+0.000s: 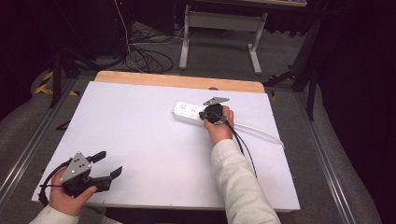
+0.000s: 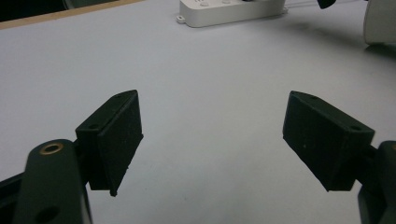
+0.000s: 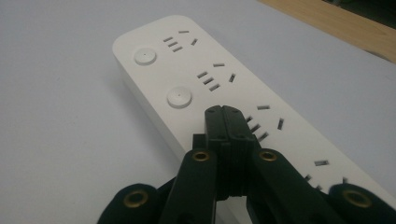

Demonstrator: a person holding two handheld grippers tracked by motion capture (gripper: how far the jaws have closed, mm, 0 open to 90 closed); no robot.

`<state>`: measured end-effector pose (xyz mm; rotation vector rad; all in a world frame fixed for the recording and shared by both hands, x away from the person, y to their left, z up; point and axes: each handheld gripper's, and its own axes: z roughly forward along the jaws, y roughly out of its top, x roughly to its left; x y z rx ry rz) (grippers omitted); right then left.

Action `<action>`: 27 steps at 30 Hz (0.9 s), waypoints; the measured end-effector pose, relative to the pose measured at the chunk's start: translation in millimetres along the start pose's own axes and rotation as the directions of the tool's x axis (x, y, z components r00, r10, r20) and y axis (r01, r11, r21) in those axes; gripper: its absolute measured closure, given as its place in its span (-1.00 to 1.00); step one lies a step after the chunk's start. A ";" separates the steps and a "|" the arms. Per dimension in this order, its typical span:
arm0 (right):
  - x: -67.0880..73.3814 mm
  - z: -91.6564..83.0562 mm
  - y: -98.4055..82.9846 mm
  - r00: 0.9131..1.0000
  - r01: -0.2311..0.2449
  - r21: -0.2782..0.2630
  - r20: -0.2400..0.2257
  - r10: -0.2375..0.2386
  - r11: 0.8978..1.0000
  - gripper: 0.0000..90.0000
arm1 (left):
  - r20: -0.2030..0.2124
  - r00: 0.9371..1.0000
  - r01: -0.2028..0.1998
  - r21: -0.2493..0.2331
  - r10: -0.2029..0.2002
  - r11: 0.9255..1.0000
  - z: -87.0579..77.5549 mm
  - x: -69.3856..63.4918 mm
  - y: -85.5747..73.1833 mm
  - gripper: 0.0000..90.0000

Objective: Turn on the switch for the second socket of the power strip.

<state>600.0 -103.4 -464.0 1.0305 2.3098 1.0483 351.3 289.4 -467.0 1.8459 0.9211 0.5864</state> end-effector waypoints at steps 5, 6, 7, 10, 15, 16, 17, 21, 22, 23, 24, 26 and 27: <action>0.4 -0.9 0.2 1.000 0.004 0.006 0.001 -0.004 1.000 1.00 | 0.002 1.000 0.005 0.001 -0.005 1.000 -0.4 -0.5 -0.1 -0.55; -0.1 -1.1 -0.3 1.000 0.001 0.011 0.002 -0.001 1.000 1.00 | 0.002 1.000 0.006 0.001 -0.006 1.000 -0.6 -0.6 -0.1 -0.55; -0.5 -1.3 -1.0 1.000 -0.002 0.006 -0.001 0.002 1.000 1.00 | 0.000 1.000 -0.001 0.002 0.001 1.000 -1.0 -0.1 0.0 -0.55; -1.6 -1.6 -3.0 1.000 -0.014 -0.007 -0.007 0.014 1.000 1.00 | -0.001 1.000 0.002 0.001 -0.002 1.000 -1.4 -0.1 -0.1 -0.55; -2.0 -1.4 -1.2 1.000 -0.014 -0.004 -0.007 0.014 1.000 1.00 | -0.001 1.000 0.011 -0.009 -0.011 1.000 -1.0 -0.8 0.4 -0.55; -3.3 -1.5 -1.7 1.000 -0.019 -0.009 -0.013 0.019 1.000 1.00 | 0.000 1.000 0.013 -0.009 -0.013 1.000 -0.9 -0.5 0.5 -0.55; -4.0 -2.3 -1.9 0.999 -0.027 -0.021 -0.024 0.027 0.999 1.00 | 0.001 1.000 0.013 -0.005 -0.013 1.000 -0.8 -0.1 0.5 -0.55; -4.6 -6.8 -0.9 0.997 -0.061 -0.059 -0.041 0.059 0.996 0.99 | -0.001 1.000 0.008 -0.006 -0.008 1.000 -0.4 0.0 1.3 -0.55; -3.8 -9.2 0.8 0.998 -0.059 -0.076 -0.041 0.056 0.995 0.94 | 0.000 1.000 0.008 -0.005 -0.008 1.000 -0.3 -0.1 1.5 -0.55; -2.8 -12.2 3.0 0.998 -0.053 -0.093 -0.039 0.050 0.994 0.95 | 0.000 1.000 0.007 -0.005 -0.007 1.000 -0.1 -0.3 1.5 -0.55; -1.6 -15.3 5.3 0.998 -0.048 -0.106 -0.041 0.044 0.993 0.95 | 0.002 1.000 0.008 -0.005 -0.008 1.000 0.1 -0.5 1.5 -0.55; 0.7 -21.5 9.2 0.999 -0.025 -0.107 -0.037 0.021 0.994 0.96 | 0.000 1.000 0.007 -0.004 -0.007 1.000 0.3 -0.7 1.9 -0.55; 1.4 -24.2 10.7 0.999 -0.016 -0.111 -0.035 0.012 0.994 0.96 | -0.002 1.000 -0.001 -0.006 0.001 1.000 0.3 -0.4 2.2 -0.55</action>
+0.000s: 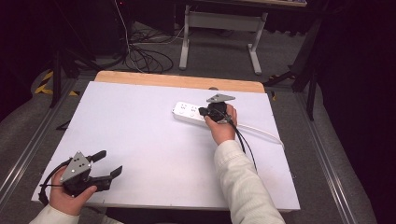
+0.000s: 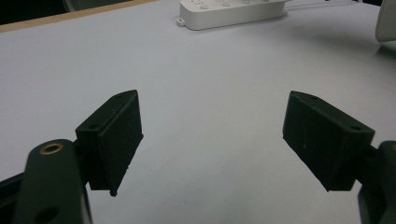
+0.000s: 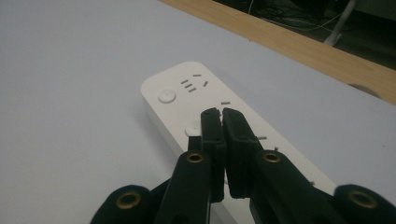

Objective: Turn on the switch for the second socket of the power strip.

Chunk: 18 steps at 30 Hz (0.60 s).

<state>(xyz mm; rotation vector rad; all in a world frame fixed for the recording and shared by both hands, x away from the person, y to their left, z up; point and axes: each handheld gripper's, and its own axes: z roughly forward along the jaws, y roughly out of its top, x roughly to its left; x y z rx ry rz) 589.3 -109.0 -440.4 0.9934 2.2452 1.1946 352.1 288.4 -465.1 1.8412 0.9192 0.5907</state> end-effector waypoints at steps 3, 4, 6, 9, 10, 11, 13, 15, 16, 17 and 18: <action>2.6 -8.2 4.7 1.000 0.006 -0.012 -0.012 -0.007 1.000 0.93 | 0.003 1.000 -0.001 -0.003 0.001 1.000 0.6 -0.3 0.4 -0.55; 3.6 -11.0 6.4 1.000 0.011 -0.018 -0.013 -0.012 1.000 0.91 | 0.006 1.000 -0.001 -0.001 0.001 1.000 0.8 -0.3 0.6 -0.55; 6.3 -16.4 9.8 1.000 0.013 -0.031 -0.018 -0.013 0.999 0.85 | 0.011 1.000 0.005 0.001 -0.005 1.000 1.6 -1.0 0.6 -0.55; 9.5 -23.7 14.0 1.000 0.017 -0.041 -0.022 -0.018 0.999 0.78 | 0.009 1.000 0.001 0.001 -0.001 1.000 2.1 -0.9 1.0 -0.55; 10.1 -25.9 15.2 1.000 0.018 -0.046 -0.022 -0.019 0.999 0.76 | 0.009 1.000 0.001 0.002 -0.001 1.000 2.2 -0.9 0.9 -0.55; 10.6 -28.0 16.2 1.000 0.016 -0.052 -0.023 -0.018 0.999 0.75 | 0.009 1.000 0.002 0.002 -0.002 1.000 2.3 -0.8 0.9 -0.55; 11.5 -31.4 17.9 0.999 0.018 -0.059 -0.028 -0.020 0.998 0.73 | 0.010 1.000 0.008 0.001 -0.008 1.000 2.6 -1.4 0.8 -0.55; 13.0 -33.6 19.0 0.999 0.027 -0.059 -0.026 -0.029 0.998 0.72 | 0.011 1.000 -0.002 0.004 0.002 1.000 2.4 -1.1 0.9 -0.55; 13.7 -34.3 19.2 0.999 0.029 -0.059 -0.028 -0.031 0.998 0.70 | 0.011 1.000 -0.002 0.004 0.002 1.000 2.3 -1.1 0.9 -0.55; 14.0 -34.9 19.4 0.999 0.031 -0.060 -0.030 -0.033 0.998 0.68 | 0.012 1.000 0.004 0.003 -0.004 1.000 2.4 -1.4 0.7 -0.55; 14.1 -35.7 19.5 0.999 0.033 -0.060 -0.030 -0.035 0.998 0.65 | 0.011 1.000 0.009 0.002 -0.009 1.000 2.4 -1.5 0.7 -0.55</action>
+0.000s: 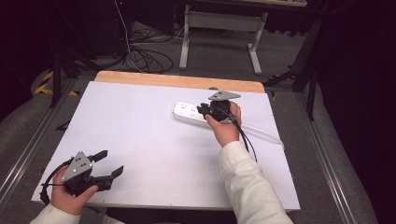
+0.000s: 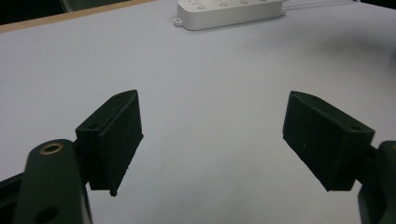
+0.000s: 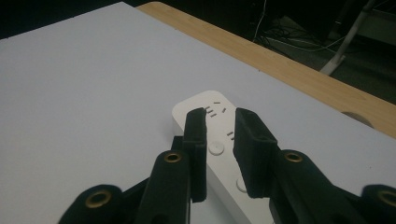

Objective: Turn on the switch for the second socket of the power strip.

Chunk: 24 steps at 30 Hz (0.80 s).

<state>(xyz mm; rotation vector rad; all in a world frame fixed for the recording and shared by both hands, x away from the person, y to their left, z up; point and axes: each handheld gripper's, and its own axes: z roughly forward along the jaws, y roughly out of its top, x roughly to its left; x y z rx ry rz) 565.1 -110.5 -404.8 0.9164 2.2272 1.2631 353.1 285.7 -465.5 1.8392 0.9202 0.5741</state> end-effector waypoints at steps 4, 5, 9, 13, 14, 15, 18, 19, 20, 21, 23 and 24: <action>0.8 -6.3 1.3 1.000 -0.021 -0.016 -0.006 0.021 1.000 0.37 | -0.004 1.000 -0.002 -0.001 0.002 1.000 -0.5 0.9 -0.2 -0.55; 1.4 -8.3 2.0 1.000 -0.024 -0.018 -0.008 0.023 1.000 0.28 | -0.003 1.000 0.004 -0.004 -0.004 1.000 0.0 0.6 -0.4 -0.55; 5.8 -18.9 4.7 1.000 -0.017 -0.035 -0.017 0.016 0.999 -0.05 | -0.001 1.000 0.001 -0.004 -0.001 1.000 -0.6 0.6 0.1 -0.55; 10.7 -33.7 6.7 1.000 0.005 -0.046 -0.031 -0.006 0.999 -0.22 | -0.001 1.000 0.010 -0.012 -0.010 1.000 -1.5 0.7 0.6 -0.55; 11.6 -37.5 6.8 0.999 0.003 -0.046 -0.038 -0.005 0.999 -0.26 | 0.001 1.000 0.012 -0.013 -0.012 1.000 -1.6 0.7 0.7 -0.55; 12.5 -41.3 6.8 0.999 0.001 -0.048 -0.046 -0.003 0.999 -0.29 | 0.002 1.000 0.013 -0.014 -0.013 1.000 -1.7 0.6 0.7 -0.55; 15.6 -52.9 5.5 0.998 0.003 -0.056 -0.067 -0.007 0.998 -0.34 | 0.001 1.000 0.013 -0.013 -0.013 1.000 -1.9 0.6 0.7 -0.56; 16.7 -56.9 4.6 0.997 0.005 -0.057 -0.070 -0.009 0.998 -0.35 | 0.001 1.000 0.013 -0.014 -0.013 1.000 -2.1 0.7 0.7 -0.55; 17.7 -60.8 3.5 0.997 0.010 -0.060 -0.072 -0.014 0.998 -0.36 | 0.001 1.000 0.012 -0.013 -0.012 1.000 -2.3 0.8 0.8 -0.55; 18.6 -64.9 2.2 0.997 0.016 -0.064 -0.072 -0.021 0.998 -0.37 | -0.001 1.000 0.010 -0.013 -0.010 1.000 -2.5 1.0 0.8 -0.56; 20.3 -72.7 -0.9 0.997 0.017 -0.072 -0.076 -0.022 0.997 -0.39 | 0.000 1.000 0.013 -0.012 -0.013 1.000 -2.4 0.8 0.7 -0.55; 21.1 -76.4 -2.7 0.996 0.015 -0.076 -0.082 -0.022 0.997 -0.39 | 0.001 1.000 0.013 -0.013 -0.013 1.000 -2.4 0.8 0.7 -0.55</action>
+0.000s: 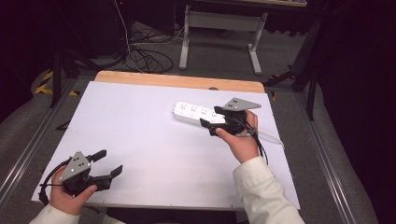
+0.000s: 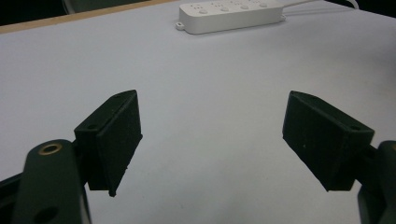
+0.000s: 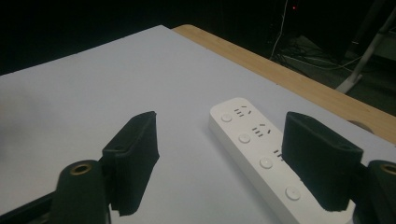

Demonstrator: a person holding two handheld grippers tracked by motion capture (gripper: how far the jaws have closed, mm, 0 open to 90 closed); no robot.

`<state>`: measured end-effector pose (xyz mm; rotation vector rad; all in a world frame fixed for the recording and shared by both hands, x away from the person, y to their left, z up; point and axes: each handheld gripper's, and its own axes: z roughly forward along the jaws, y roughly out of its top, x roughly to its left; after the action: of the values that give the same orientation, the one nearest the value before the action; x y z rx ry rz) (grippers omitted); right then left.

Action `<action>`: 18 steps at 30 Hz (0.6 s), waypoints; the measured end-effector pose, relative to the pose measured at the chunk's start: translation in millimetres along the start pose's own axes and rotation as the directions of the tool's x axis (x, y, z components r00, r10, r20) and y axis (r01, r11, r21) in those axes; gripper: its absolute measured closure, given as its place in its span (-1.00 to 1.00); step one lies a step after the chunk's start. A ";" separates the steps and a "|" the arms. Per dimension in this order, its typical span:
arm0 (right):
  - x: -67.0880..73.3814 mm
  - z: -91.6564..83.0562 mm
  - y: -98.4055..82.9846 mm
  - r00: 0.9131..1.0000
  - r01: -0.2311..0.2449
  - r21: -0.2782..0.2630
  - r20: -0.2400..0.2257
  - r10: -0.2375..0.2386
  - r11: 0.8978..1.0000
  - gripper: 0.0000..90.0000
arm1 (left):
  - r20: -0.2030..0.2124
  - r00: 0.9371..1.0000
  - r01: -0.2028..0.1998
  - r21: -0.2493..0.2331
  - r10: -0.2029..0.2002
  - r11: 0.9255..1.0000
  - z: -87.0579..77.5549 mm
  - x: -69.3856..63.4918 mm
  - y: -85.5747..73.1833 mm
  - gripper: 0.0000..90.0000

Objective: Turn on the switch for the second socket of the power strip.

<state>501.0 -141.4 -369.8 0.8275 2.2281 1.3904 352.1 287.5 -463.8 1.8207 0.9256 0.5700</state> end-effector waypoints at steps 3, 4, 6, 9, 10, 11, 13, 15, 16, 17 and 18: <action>3.3 -10.9 -5.5 1.000 0.005 -0.007 -0.008 -0.005 1.000 -0.41 | 0.010 1.000 0.011 -0.007 -0.011 1.000 -0.6 -0.1 0.4 -0.56; 4.3 -14.3 -7.7 1.000 0.007 -0.006 -0.010 -0.007 1.000 -0.43 | 0.014 1.000 0.014 -0.008 -0.014 1.000 -0.8 0.1 0.4 -0.56; 5.6 -20.8 -12.3 1.000 0.004 -0.004 -0.012 -0.004 1.000 -0.50 | 0.017 1.000 0.020 -0.007 -0.020 1.000 -0.8 0.1 0.2 -0.56; 7.0 -31.0 -19.3 1.000 -0.010 -0.010 0.006 0.010 1.000 -0.56 | 0.019 1.000 0.022 -0.007 -0.022 1.000 -0.9 0.2 0.1 -0.56; 7.3 -34.2 -21.9 1.000 -0.015 -0.010 0.002 0.015 1.000 -0.56 | 0.020 1.000 0.021 -0.007 -0.021 1.000 -1.1 0.2 0.2 -0.56; 7.5 -36.9 -24.6 1.000 -0.019 -0.009 -0.002 0.019 1.000 -0.56 | 0.020 1.000 0.022 -0.008 -0.022 1.000 -1.1 0.1 0.2 -0.56; 7.9 -41.7 -30.6 1.000 -0.027 -0.007 -0.008 0.027 1.000 -0.57 | 0.021 1.000 0.023 -0.009 -0.022 1.000 -1.3 0.0 0.3 -0.56; 8.1 -45.8 -36.7 0.999 -0.034 0.002 -0.018 0.034 0.999 -0.58 | 0.023 1.000 0.017 -0.006 -0.017 1.000 -1.6 0.2 0.5 -0.56; 8.1 -47.6 -39.7 0.999 -0.036 0.007 -0.022 0.036 0.999 -0.58 | 0.024 1.000 0.015 -0.005 -0.015 1.000 -1.8 0.1 0.6 -0.56; 8.2 -49.5 -42.8 0.999 -0.033 0.012 -0.024 0.034 0.999 -0.58 | 0.028 0.999 0.021 -0.006 -0.021 1.000 -1.9 -0.5 0.5 -0.56; 8.3 -51.1 -46.0 0.999 -0.030 0.013 -0.028 0.031 0.999 -0.59 | 0.029 0.999 0.023 -0.009 -0.022 1.000 -1.8 -0.8 0.6 -0.56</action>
<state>451.4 -185.8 -389.1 0.8546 2.2570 1.4117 350.5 287.7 -462.4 1.8039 0.9215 0.5313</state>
